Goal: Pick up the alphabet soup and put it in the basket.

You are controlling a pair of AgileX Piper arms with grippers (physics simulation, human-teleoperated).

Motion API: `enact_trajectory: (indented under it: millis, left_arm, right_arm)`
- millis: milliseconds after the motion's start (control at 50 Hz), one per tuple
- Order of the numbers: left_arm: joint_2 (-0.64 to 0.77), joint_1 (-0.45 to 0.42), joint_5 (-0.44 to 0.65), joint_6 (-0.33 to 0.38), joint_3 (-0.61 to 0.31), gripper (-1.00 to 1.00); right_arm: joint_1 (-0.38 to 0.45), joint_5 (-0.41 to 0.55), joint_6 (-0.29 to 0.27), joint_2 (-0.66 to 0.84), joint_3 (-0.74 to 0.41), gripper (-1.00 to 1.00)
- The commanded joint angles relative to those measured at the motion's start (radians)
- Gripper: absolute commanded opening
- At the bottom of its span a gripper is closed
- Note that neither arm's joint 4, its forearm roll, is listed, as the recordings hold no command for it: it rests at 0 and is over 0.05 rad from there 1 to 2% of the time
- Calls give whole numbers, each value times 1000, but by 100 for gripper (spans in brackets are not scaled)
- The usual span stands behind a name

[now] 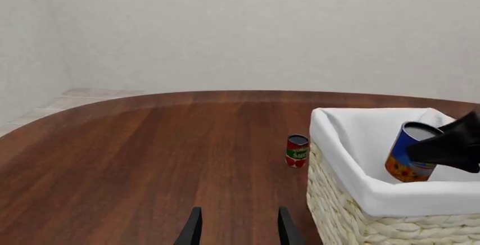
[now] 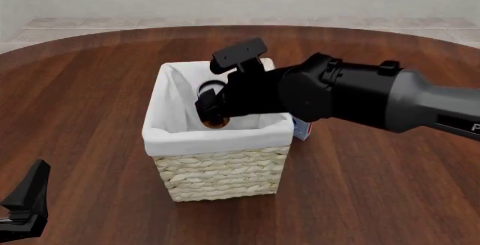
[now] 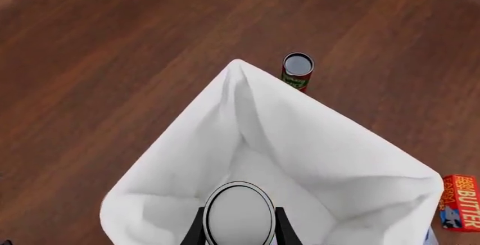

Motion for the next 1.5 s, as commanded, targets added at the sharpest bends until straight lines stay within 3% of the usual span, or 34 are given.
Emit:
enact_trajectory:
  millis: [20, 940, 960, 1500]
  left_arm:
    - [0, -2, 2, 2, 0, 100]
    - [1, -3, 4, 2, 0, 100]
    - [1, -3, 4, 2, 0, 100]
    - [1, -3, 3, 3, 0, 100]
  right_arm:
    - [-3, -3, 32, 13, 1, -100]
    - [-24, 3, 32, 40, -14, -100]
    - [-22, 3, 32, 39, -12, 100]
    - [-9, 1, 31, 39, 1, 100]
